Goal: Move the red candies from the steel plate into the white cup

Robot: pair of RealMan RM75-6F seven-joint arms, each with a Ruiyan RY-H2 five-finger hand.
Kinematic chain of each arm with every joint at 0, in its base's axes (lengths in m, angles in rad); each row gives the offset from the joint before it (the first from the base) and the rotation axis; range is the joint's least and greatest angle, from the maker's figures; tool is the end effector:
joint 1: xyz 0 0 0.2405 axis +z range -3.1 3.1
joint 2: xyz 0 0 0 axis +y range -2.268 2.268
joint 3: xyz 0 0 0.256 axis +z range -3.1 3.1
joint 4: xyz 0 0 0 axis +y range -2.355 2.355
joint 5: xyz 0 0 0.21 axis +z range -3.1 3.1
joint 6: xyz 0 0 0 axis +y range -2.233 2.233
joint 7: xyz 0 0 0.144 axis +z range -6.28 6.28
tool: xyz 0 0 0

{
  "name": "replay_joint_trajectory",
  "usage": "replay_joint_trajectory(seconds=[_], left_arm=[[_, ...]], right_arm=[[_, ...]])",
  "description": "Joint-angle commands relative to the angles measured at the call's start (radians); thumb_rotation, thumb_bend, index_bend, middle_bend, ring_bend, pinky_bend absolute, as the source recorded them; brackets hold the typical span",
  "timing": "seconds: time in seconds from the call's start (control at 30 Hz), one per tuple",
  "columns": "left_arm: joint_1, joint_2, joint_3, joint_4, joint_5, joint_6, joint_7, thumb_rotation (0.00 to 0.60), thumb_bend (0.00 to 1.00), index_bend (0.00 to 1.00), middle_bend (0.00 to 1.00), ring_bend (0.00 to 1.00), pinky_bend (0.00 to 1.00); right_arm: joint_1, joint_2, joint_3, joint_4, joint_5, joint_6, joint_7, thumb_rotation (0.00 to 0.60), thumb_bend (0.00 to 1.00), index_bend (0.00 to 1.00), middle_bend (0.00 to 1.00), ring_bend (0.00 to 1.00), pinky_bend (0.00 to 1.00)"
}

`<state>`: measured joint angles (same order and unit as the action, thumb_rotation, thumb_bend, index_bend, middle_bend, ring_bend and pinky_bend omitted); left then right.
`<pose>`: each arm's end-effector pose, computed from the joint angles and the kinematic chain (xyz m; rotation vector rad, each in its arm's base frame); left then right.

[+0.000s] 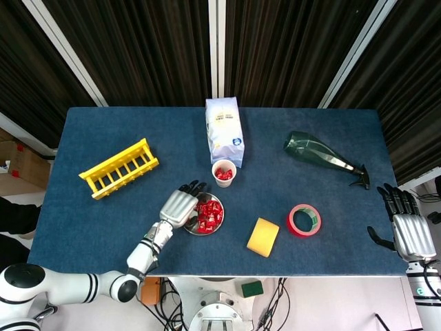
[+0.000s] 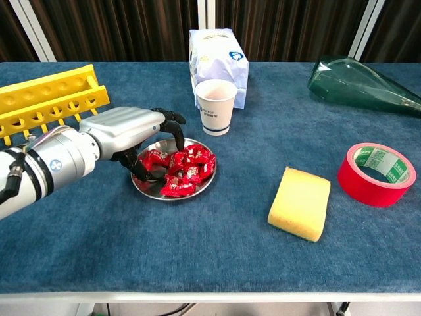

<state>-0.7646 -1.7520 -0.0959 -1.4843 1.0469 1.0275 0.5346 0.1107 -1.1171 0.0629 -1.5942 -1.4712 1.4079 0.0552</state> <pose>-0.1161 0.2955 -0.0833 -1.9939 -0.9415 -0.8808 -0.3169 -0.1920 0.1549 1.3920 -0.9760 0.9018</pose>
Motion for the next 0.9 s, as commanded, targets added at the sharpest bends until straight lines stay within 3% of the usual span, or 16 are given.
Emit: replay_joint_trajectory(seconds=[0.03, 0.9], left_arm=[[0.000, -0.006, -0.002, 0.008, 0.000, -0.005, -0.002, 0.600, 0.30, 0.35, 0.07, 0.02, 0.20], [0.020, -0.017, -0.013, 0.020, 0.025, -0.003, -0.019, 0.600, 0.38, 0.58, 0.11, 0.02, 0.20]], right_arm=[[-0.001, 0.001, 0.000, -0.001, -0.001, 0.001, 0.001, 0.600, 0.29, 0.00, 0.00, 0.00, 0.00], [-0.001, 0.000, -0.002, 0.000, -0.004, 0.004, 0.001, 0.600, 0.29, 0.00, 0.00, 0.00, 0.00]])
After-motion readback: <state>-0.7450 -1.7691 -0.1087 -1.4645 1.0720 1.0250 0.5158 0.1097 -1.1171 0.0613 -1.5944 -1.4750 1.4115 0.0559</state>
